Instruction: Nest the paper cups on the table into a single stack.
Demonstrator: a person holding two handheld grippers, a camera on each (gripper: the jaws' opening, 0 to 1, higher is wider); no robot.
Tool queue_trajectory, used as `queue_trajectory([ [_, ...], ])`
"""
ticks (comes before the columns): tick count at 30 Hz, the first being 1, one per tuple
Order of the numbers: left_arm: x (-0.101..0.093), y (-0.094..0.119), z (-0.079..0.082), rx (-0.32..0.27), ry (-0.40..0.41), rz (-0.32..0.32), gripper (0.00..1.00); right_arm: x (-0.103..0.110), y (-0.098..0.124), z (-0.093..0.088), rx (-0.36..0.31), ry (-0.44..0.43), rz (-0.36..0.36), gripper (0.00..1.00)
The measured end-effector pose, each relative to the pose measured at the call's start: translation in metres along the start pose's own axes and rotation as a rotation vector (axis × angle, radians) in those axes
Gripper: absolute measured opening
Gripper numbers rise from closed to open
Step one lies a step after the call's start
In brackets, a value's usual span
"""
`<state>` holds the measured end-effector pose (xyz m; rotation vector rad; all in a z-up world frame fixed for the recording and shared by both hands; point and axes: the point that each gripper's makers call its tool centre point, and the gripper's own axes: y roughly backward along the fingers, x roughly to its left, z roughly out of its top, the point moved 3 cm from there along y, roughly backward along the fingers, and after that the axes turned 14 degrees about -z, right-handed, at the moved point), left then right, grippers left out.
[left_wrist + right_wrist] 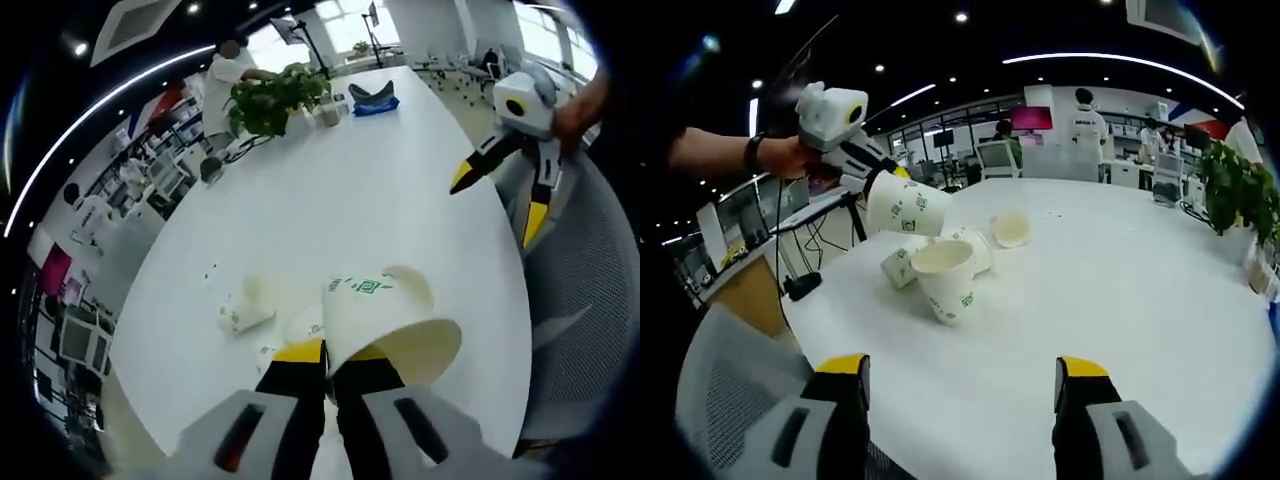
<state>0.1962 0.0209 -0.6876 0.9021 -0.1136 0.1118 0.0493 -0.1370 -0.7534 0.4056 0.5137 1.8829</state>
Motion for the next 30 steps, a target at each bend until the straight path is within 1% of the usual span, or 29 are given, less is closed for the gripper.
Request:
queue_trajectory([
  [2, -0.004, -0.001, 0.004, 0.002, -0.009, -0.003, 0.0, 0.0, -0.001, 0.0, 0.001, 0.0, 0.0, 0.76],
  [10, -0.009, -0.006, 0.011, 0.008, -0.018, -0.024, 0.0, 0.0, 0.0, -0.001, 0.003, 0.001, 0.001, 0.76],
  [12, -0.007, -0.008, 0.009, 0.011, -0.02, -0.026, 0.0, 0.0, 0.0, 0.0, 0.002, 0.001, 0.001, 0.76],
  [17, -0.013, -0.011, 0.014, 0.013, -0.024, -0.04, 0.0, 0.0, 0.001, 0.0, 0.001, 0.001, -0.001, 0.76],
  [22, -0.014, -0.014, 0.016, 0.016, -0.033, -0.05, 0.0, 0.0, 0.0, 0.0, 0.003, 0.002, 0.001, 0.76],
  [30, -0.017, -0.017, 0.016, 0.027, -0.039, -0.064, 0.0, 0.0, -0.001, -0.001, 0.006, 0.003, 0.002, 0.76],
])
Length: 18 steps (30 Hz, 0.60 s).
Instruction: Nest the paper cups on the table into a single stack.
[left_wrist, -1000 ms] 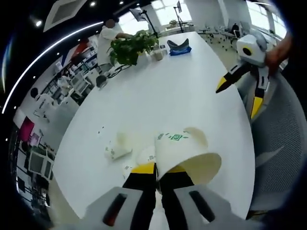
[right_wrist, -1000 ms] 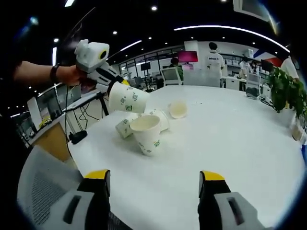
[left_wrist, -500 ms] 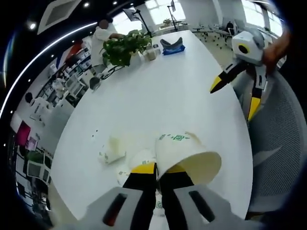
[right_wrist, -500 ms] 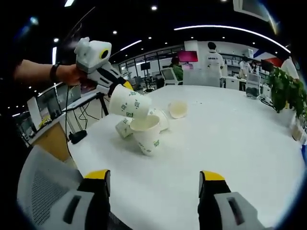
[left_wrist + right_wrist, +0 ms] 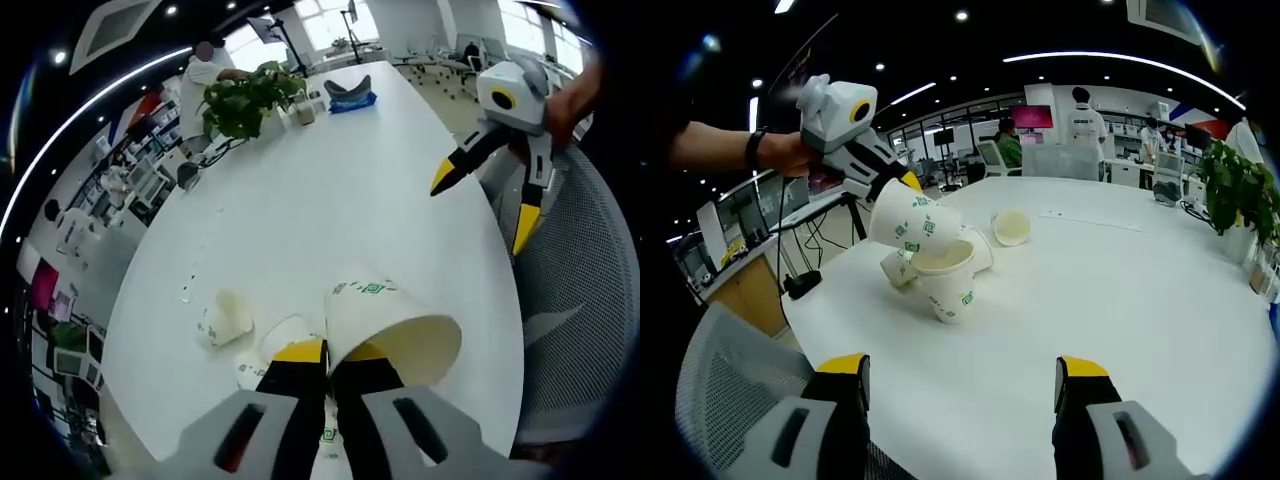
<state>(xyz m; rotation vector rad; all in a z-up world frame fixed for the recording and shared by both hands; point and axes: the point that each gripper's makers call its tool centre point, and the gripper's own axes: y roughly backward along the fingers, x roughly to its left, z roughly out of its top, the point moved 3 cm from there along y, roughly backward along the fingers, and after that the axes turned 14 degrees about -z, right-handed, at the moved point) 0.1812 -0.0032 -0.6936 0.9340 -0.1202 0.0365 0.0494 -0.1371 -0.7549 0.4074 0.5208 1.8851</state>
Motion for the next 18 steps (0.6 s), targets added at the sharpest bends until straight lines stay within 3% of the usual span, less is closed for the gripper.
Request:
queue_trajectory([
  [18, 0.0054, -0.0072, 0.001, 0.0, 0.006, -0.001, 0.0, 0.0022, 0.0008, -0.0002, 0.006, 0.006, 0.006, 0.76],
])
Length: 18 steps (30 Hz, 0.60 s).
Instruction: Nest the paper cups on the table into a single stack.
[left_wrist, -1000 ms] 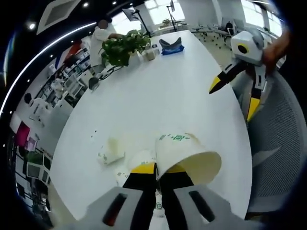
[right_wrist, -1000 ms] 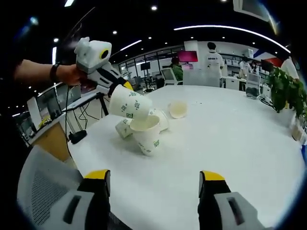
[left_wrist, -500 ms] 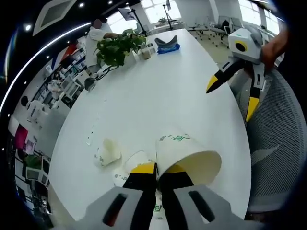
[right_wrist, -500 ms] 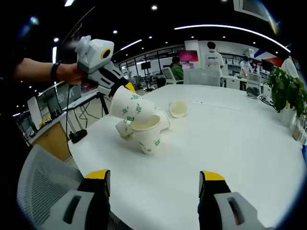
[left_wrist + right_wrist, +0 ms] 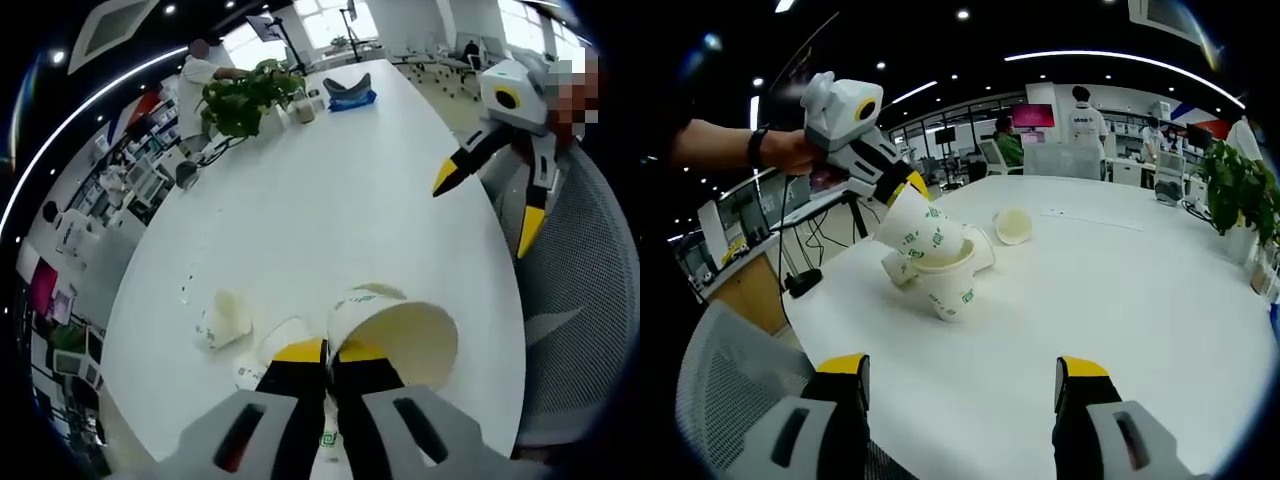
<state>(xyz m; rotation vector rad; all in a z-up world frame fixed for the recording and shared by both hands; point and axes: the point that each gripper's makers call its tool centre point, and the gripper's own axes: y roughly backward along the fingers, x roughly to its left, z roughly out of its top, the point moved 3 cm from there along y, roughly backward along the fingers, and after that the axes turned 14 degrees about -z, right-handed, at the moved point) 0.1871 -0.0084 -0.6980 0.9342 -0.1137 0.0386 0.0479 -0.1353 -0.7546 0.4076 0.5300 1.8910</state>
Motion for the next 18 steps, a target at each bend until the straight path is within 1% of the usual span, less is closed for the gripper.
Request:
queue_trajectory([
  [8, -0.001, -0.005, 0.008, -0.007, -0.005, -0.001, 0.01, -0.001, 0.0, 0.0, 0.0, 0.001, -0.004, 0.76],
  [12, -0.001, -0.006, 0.009, -0.005, -0.007, 0.002, 0.02, -0.002, 0.0, 0.0, 0.0, 0.0, -0.005, 0.76],
  [18, 0.0, -0.008, 0.012, -0.013, 0.004, 0.019, 0.03, -0.001, 0.0, 0.0, -0.001, 0.001, -0.003, 0.76],
])
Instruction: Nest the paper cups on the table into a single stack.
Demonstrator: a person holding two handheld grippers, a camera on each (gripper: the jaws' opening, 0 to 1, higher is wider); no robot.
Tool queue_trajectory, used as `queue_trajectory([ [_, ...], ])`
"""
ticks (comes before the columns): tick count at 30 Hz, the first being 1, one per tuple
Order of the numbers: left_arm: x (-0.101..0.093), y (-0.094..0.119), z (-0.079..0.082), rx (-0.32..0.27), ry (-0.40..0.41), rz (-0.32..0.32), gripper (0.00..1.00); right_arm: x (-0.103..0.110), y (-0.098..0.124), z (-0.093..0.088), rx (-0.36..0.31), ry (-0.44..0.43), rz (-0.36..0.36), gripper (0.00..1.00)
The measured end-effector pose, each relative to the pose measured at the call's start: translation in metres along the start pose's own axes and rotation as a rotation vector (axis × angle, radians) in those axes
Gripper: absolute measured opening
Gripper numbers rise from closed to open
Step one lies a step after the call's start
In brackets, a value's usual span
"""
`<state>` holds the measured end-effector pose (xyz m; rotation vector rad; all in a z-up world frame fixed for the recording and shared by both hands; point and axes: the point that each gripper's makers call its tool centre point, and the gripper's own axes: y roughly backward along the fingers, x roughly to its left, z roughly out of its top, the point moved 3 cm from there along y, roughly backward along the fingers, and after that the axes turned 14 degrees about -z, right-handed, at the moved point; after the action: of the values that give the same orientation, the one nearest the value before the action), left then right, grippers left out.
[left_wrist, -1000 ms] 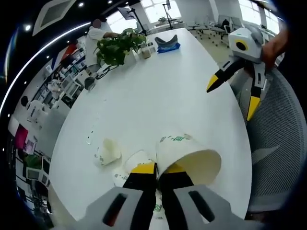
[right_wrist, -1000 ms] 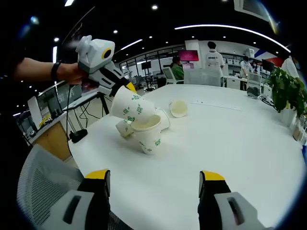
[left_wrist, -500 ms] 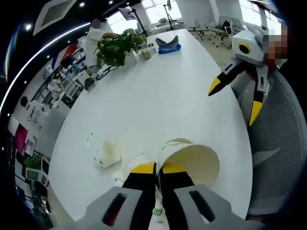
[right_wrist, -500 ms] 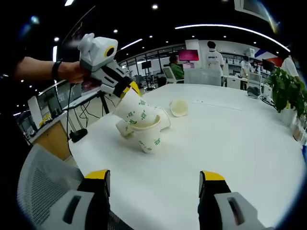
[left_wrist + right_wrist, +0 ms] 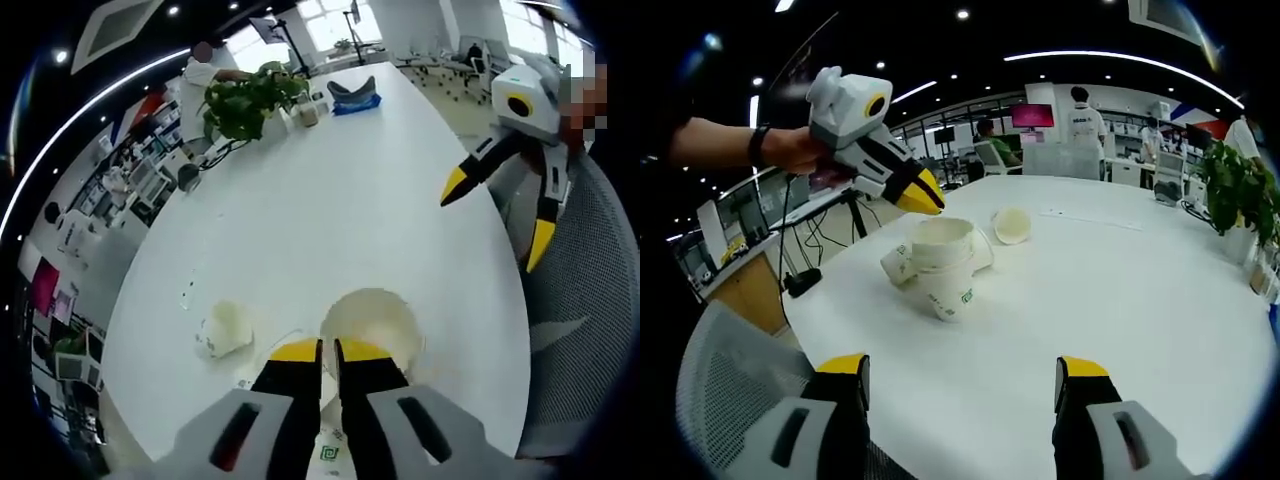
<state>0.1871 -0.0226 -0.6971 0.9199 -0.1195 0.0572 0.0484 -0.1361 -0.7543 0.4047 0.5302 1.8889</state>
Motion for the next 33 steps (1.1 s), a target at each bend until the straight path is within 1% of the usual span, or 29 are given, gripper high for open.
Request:
queue_trajectory([
  [4, 0.002, -0.001, 0.001, -0.006, 0.008, 0.01, 0.04, -0.001, 0.0, 0.0, -0.002, -0.001, -0.003, 0.76],
  [7, 0.007, -0.001, 0.0, -0.022, 0.026, 0.03, 0.08, -0.001, 0.0, 0.001, -0.007, -0.003, -0.005, 0.76],
  [10, 0.009, 0.002, 0.0, -0.057, 0.076, 0.059, 0.1, -0.001, -0.001, 0.001, -0.009, -0.003, -0.004, 0.76],
  [12, 0.014, 0.006, -0.005, -0.083, 0.115, 0.084, 0.13, -0.001, -0.001, 0.001, -0.011, -0.001, -0.004, 0.76],
  [14, 0.014, 0.007, -0.004, -0.103, 0.149, 0.103, 0.16, -0.001, -0.002, 0.001, -0.012, -0.001, -0.003, 0.76],
  [16, 0.018, 0.01, -0.011, -0.123, 0.187, 0.127, 0.19, -0.001, -0.001, 0.001, -0.012, 0.001, -0.001, 0.76],
  [20, 0.02, 0.015, -0.02, -0.155, 0.265, 0.17, 0.26, 0.0, -0.001, 0.0, -0.007, 0.002, 0.001, 0.76],
  [24, 0.014, 0.022, -0.029, -0.206, 0.367, 0.212, 0.3, 0.0, -0.001, 0.001, -0.006, 0.002, 0.005, 0.76],
  [25, 0.014, 0.022, -0.03, -0.207, 0.371, 0.216, 0.31, 0.0, -0.001, 0.001, -0.006, 0.002, 0.005, 0.76],
  [26, 0.012, 0.024, -0.036, -0.21, 0.389, 0.232, 0.32, 0.001, -0.001, 0.0, -0.005, 0.001, 0.007, 0.76],
  [28, 0.013, 0.024, -0.043, -0.212, 0.404, 0.244, 0.34, 0.001, 0.0, 0.001, -0.005, 0.001, 0.009, 0.76],
  [29, 0.011, 0.026, -0.046, -0.212, 0.42, 0.262, 0.35, 0.002, 0.0, 0.001, -0.005, 0.001, 0.01, 0.76],
  [32, 0.011, 0.031, -0.057, -0.243, 0.485, 0.311, 0.4, 0.002, 0.0, 0.001, -0.004, 0.001, 0.011, 0.76],
  [33, 0.009, 0.033, -0.057, -0.253, 0.504, 0.317, 0.41, 0.002, 0.0, 0.001, -0.005, -0.001, 0.011, 0.76],
])
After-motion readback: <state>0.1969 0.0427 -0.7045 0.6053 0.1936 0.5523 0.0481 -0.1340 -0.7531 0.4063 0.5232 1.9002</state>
